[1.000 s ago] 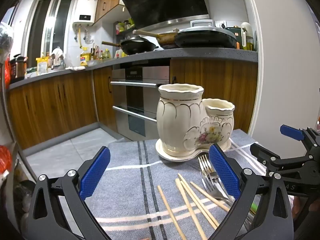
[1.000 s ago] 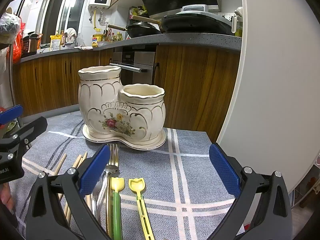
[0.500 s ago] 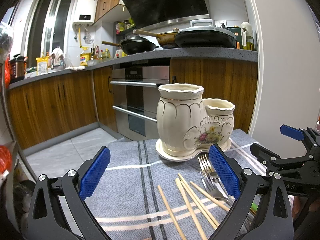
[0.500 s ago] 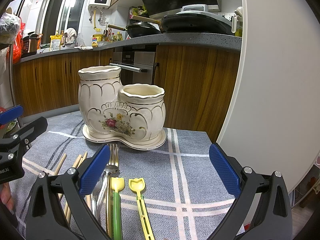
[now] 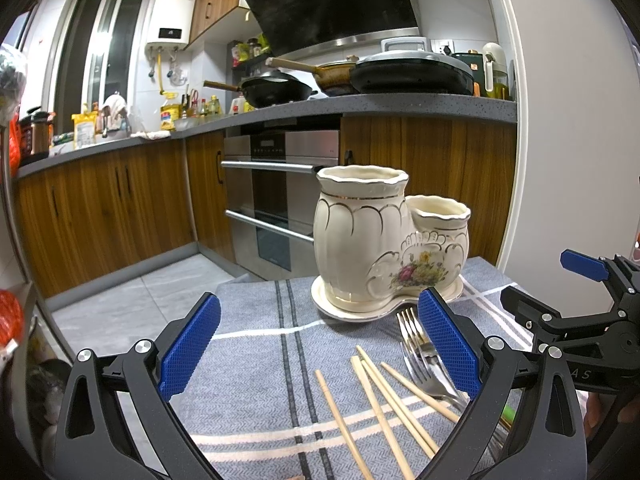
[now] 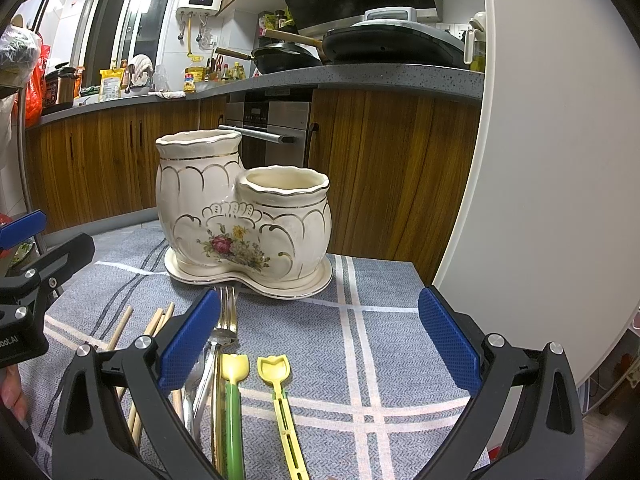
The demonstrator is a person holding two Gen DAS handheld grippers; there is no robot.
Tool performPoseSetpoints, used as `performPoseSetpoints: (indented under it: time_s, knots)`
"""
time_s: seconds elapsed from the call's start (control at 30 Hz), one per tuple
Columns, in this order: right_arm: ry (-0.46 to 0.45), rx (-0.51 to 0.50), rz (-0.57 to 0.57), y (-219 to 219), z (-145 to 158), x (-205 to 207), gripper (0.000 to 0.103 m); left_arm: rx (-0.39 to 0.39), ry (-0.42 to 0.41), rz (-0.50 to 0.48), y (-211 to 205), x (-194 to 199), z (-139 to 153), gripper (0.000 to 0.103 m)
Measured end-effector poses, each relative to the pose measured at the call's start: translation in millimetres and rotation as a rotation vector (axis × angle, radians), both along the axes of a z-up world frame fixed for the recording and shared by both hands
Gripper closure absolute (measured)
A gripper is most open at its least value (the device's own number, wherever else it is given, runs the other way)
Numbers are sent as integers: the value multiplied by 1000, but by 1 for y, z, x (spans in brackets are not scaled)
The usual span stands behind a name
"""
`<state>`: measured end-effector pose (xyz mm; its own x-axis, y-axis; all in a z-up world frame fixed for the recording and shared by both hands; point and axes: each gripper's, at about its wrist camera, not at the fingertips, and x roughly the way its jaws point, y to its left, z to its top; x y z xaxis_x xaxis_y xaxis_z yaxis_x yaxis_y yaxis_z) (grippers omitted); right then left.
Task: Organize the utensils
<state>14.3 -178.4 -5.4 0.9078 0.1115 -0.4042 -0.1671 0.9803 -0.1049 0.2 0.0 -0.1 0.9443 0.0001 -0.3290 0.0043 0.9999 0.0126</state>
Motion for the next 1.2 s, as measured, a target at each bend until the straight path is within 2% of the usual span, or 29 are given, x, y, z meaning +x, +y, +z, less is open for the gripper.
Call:
performPoseSetpoints:
  time_s: [1.2]
  knots:
    - [5, 2, 0, 0, -2, 2, 5, 0, 1, -1, -2, 0, -2, 5]
